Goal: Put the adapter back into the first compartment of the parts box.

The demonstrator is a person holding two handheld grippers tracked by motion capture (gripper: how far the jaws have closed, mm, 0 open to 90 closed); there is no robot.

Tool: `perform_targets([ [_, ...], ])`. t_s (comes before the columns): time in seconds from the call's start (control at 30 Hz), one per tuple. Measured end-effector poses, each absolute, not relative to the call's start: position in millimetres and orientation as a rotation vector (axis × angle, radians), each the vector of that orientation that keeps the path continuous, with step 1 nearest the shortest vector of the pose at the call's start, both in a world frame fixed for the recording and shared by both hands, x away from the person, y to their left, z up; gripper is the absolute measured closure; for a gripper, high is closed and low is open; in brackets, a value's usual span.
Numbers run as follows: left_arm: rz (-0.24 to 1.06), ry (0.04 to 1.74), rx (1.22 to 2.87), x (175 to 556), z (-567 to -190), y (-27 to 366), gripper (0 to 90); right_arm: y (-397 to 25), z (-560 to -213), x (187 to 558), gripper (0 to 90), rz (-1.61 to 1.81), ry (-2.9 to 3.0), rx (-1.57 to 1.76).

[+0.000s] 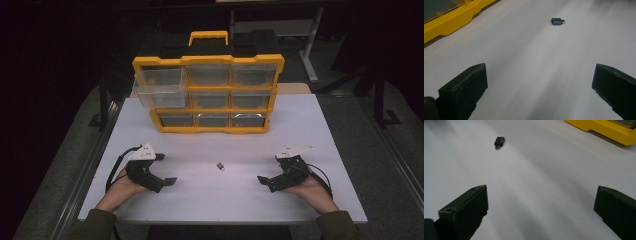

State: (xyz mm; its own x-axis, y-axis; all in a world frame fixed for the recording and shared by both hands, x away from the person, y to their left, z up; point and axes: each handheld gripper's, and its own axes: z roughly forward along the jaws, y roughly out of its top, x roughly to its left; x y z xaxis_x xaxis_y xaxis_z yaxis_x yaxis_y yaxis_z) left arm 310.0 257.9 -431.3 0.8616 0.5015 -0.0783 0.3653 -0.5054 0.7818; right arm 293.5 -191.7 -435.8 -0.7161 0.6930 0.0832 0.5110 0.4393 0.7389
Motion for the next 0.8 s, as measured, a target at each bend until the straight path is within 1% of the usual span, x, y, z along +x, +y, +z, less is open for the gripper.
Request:
perform_targets([
  [0.4, 0.185, 0.624, 2.162, 308, -434, 257, 0.0, -188, -433, 291, 0.0, 1.131, 2.498, 1.048],
  [0.8, 0.163, 0.627, 2.147, 308, -435, 258, 0.0, -179, -426, 296, 0.0, 1.129, 2.514, 1.028],
])
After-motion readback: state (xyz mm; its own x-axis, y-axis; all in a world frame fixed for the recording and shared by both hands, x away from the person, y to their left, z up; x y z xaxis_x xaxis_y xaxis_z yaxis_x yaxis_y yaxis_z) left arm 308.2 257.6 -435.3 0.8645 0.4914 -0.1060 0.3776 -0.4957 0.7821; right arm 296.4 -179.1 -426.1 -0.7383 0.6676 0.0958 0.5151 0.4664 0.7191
